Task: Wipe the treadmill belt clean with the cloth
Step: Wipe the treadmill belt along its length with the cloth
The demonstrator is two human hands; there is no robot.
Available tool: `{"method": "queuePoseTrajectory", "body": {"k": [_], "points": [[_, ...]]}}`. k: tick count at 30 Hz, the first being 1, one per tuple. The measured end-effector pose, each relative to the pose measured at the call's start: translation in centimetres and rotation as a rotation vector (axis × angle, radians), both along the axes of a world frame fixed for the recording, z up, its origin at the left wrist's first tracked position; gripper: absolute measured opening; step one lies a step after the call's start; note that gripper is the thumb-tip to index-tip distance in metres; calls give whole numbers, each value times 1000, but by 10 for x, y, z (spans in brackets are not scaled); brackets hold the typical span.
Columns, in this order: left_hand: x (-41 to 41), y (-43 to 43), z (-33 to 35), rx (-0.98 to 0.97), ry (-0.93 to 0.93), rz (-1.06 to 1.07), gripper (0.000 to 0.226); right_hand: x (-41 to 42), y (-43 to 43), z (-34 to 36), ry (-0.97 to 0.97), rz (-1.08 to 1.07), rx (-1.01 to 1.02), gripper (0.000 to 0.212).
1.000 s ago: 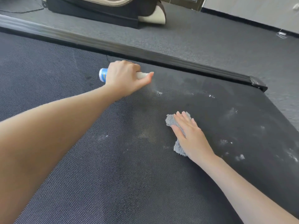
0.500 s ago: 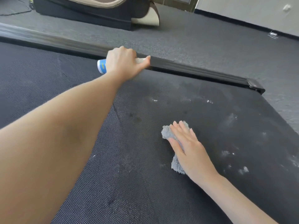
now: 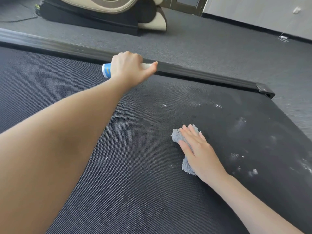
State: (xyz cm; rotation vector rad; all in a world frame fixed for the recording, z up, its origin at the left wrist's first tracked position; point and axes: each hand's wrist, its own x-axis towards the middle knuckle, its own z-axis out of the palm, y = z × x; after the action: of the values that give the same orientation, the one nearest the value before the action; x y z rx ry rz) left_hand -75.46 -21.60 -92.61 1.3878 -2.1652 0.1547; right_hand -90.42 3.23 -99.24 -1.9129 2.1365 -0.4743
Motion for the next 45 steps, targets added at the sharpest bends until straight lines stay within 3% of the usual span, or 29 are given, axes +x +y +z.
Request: {"method": "queuePoseTrajectory", "body": {"k": [7,15,21,32,38,45], "points": [[20,37,3,78,-44,-135,67,1,2,1,-6,-10,18,47],[98,133,1,198,-41,-221,72,4,4,6,-54,-38,36,46],[168,187,1,299,76,-82,80,15,7,14,-85,-36,55,44],[236,246,7,191,146,-8,85,49,-16,14,-76,68,27,44],[262,262,15,154,171,64,85,100,-31,19,-137,269,7,44],[289,269,21,104,89,190,74,231,-28,25,-102,900,-79,47]]}}
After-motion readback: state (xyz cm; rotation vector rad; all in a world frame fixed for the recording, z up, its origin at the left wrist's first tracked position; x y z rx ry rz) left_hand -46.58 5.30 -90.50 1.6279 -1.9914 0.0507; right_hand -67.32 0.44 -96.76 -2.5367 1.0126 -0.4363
